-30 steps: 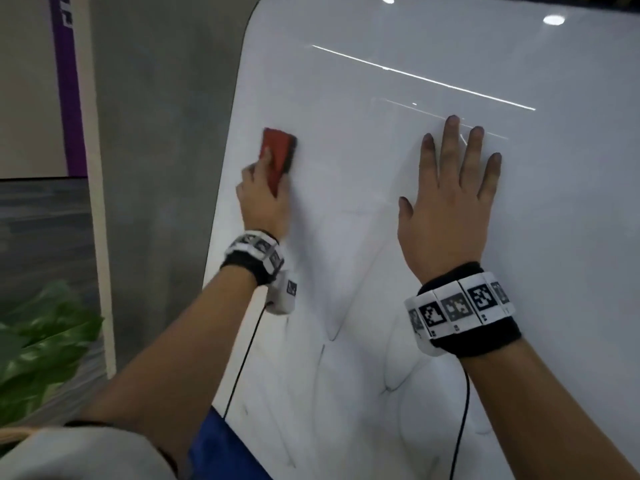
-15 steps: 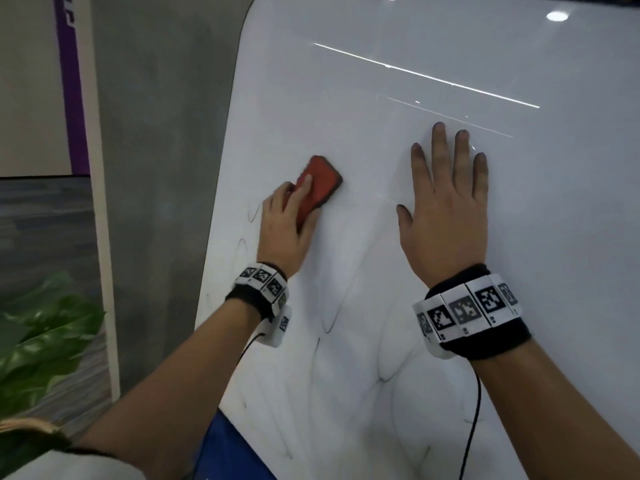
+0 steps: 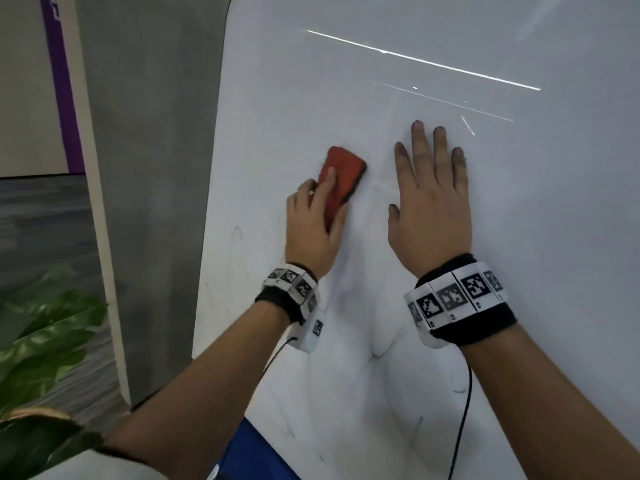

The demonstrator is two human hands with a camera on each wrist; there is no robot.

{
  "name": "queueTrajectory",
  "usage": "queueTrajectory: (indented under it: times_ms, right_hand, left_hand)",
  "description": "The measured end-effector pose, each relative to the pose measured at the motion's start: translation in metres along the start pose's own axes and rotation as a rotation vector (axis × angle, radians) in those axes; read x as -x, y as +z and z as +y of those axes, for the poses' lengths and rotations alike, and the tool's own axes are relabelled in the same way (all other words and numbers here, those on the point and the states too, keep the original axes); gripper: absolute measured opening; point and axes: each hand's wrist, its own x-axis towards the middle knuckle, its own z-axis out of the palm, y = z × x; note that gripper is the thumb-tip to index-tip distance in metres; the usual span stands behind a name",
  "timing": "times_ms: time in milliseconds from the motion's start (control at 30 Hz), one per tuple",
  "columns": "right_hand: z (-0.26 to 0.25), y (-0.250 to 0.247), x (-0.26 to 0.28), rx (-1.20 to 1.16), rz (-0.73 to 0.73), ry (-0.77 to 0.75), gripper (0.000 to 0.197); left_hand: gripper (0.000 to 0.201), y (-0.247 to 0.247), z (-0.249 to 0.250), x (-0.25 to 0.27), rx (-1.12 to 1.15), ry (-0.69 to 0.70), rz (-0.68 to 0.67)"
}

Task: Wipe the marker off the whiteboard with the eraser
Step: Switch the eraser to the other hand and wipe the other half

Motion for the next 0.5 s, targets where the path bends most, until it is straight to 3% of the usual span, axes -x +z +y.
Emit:
queueTrajectory:
  times_ms: [33, 167, 200, 267, 400, 500]
  right_hand:
    - [0.005, -0.002, 0.004, -0.010, -0.010, -0.014, 0.076]
    - [0.031, -0.012, 0.031, 0.032, -0.024, -0.012, 0.077]
    - [0.035, -0.014, 0.037, 0.048, -0.017, -0.004, 0.077]
    - [0.039, -0.017, 0.042, 0.048, -0.005, 0.004, 0.078]
    - [0.037, -0.015, 0.041, -0.016, 0.029, 0.009, 0.067]
    - [0.048, -0.024, 0.048, -0.096, 0.071, 0.109, 0.066]
  left_hand:
    - [0.057, 0.000, -0.012, 0.000, -0.017, -0.080, 0.036]
    - [0.057, -0.010, -0.061, -0.010, 0.019, -0.778, 0.158]
    - [0.057, -0.009, -0.057, -0.012, 0.019, -0.863, 0.163]
    - [0.058, -0.003, -0.027, -0.008, 0.019, -0.761, 0.149]
    - [0.057, 0.016, 0.056, 0.041, 0.044, -0.096, 0.000]
    - [0.053, 0.017, 0.057, 0.045, -0.038, 0.151, -0.023]
